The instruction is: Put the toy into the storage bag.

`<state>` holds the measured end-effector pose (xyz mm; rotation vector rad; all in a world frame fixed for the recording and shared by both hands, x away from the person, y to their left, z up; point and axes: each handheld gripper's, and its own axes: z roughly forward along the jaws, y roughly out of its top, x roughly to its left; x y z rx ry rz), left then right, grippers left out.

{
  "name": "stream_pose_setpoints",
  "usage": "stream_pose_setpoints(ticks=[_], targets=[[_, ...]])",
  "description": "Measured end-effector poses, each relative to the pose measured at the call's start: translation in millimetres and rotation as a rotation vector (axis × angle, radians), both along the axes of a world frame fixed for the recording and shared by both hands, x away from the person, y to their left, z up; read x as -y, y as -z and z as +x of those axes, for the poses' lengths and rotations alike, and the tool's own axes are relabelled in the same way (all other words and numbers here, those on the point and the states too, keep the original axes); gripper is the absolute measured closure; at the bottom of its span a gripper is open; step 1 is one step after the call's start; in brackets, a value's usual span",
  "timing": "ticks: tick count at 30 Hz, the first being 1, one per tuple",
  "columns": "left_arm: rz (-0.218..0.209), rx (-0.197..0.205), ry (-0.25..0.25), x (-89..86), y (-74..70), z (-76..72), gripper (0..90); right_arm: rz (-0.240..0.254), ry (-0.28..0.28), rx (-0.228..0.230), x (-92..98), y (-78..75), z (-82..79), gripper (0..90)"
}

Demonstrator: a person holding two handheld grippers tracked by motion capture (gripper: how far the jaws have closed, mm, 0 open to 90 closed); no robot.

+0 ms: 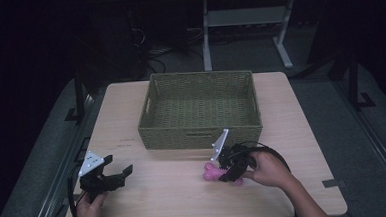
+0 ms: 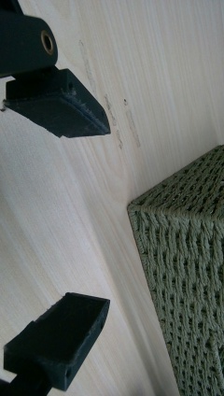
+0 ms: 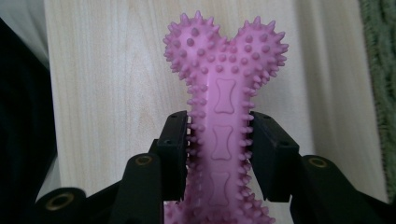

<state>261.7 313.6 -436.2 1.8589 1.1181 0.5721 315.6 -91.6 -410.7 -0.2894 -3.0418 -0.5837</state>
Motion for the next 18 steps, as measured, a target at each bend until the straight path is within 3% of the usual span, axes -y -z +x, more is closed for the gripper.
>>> stream_pose_setpoints(ticks=[18], targets=[[0.001,0.001,-0.001,-0.6,0.2,0.0,13.4,0.068,-0.01,-0.008,11.6,-43.3,19.2,58.7]])
